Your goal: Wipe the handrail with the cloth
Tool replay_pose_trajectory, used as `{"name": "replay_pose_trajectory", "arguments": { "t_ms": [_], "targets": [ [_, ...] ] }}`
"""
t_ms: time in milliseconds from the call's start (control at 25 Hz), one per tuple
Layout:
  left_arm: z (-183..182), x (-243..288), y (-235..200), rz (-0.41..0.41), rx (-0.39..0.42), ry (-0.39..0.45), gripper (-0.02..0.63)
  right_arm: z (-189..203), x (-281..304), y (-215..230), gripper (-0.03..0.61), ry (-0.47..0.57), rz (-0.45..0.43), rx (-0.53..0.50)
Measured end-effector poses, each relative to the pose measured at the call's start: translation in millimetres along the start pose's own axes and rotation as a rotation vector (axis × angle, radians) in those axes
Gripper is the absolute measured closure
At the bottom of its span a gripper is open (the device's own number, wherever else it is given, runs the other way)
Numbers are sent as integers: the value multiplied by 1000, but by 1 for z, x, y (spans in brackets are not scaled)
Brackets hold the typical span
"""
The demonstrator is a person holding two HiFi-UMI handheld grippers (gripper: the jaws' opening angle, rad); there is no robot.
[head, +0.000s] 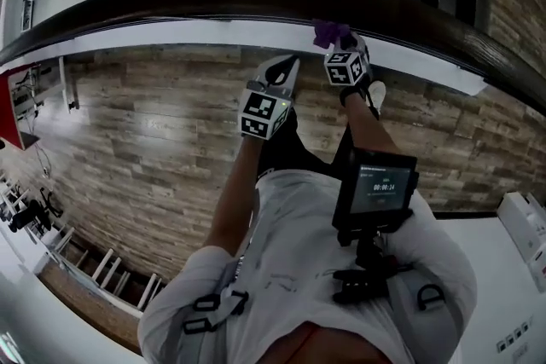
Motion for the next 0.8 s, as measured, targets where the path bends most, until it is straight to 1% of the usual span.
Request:
{"name": "replay_pose_trajectory", "arguments": {
  "t_ms": [40, 80, 160, 200, 240, 320, 440, 680, 800],
  "targets": [
    [-2, 10, 11, 20, 14, -8, 612, 14, -9, 21, 529, 21, 13, 51],
    [-3, 22, 23, 35, 26, -16, 612, 25, -17, 42, 529, 56, 23, 71],
    [-4, 44, 48, 60, 43, -33, 612, 39, -30, 85, 529, 126, 56, 71],
    [-3, 54, 60, 74, 52, -44, 612, 46, -34, 105, 529, 143, 82, 88],
    [-2, 63, 71, 93, 61, -55, 612, 53, -38, 125, 529, 143, 112, 120],
    [-2, 79, 90, 133, 86, -75, 612, 71, -43, 162, 529, 109, 173, 193],
    [-6, 102, 118, 176, 120, -94, 612, 107, -52, 212, 529, 64, 242, 271],
    [-14, 160, 181, 257, 182, -116, 613, 170, -85, 329, 529, 81, 398, 401],
    [-18, 193, 218, 298, 207, -117, 612, 205, -104, 390, 529, 73, 474, 444]
  ]
}}
Point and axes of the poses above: the fingertips, and each gripper's own axes: x forward along the fingers, y to its right, z out of its underside, the point moved 10 cm from there along -x, backward along the fingers, and after that the axes turned 1 degree about -x, right-handed, at the moved point
